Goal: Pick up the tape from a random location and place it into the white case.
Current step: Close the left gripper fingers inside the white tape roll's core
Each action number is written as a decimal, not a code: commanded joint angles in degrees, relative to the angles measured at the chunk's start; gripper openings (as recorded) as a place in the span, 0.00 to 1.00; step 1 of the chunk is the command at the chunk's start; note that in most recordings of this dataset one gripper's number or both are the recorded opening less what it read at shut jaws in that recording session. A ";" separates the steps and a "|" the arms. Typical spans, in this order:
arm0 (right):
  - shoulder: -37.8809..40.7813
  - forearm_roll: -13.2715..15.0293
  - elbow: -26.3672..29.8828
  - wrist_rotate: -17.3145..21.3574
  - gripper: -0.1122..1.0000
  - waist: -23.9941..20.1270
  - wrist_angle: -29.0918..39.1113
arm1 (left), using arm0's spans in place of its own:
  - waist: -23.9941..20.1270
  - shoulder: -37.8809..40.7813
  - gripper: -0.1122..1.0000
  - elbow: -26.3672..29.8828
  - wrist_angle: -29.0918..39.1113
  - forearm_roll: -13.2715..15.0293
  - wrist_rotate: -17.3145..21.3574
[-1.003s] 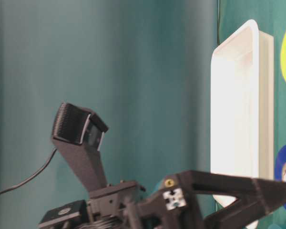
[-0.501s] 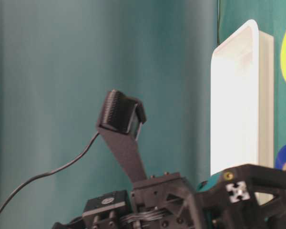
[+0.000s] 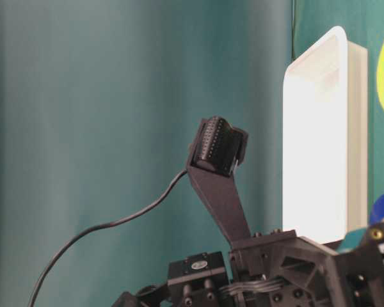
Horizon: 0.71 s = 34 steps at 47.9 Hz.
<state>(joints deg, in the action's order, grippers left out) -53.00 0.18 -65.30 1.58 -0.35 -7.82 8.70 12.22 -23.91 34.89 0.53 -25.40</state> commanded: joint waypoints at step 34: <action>0.44 -0.09 1.58 -0.09 0.10 -0.09 -0.26 | 0.35 0.09 0.98 -0.97 -1.67 0.18 0.09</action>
<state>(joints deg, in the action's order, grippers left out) -53.00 0.18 -65.30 1.58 -0.35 -7.82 8.61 12.74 -24.52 33.49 0.53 -25.31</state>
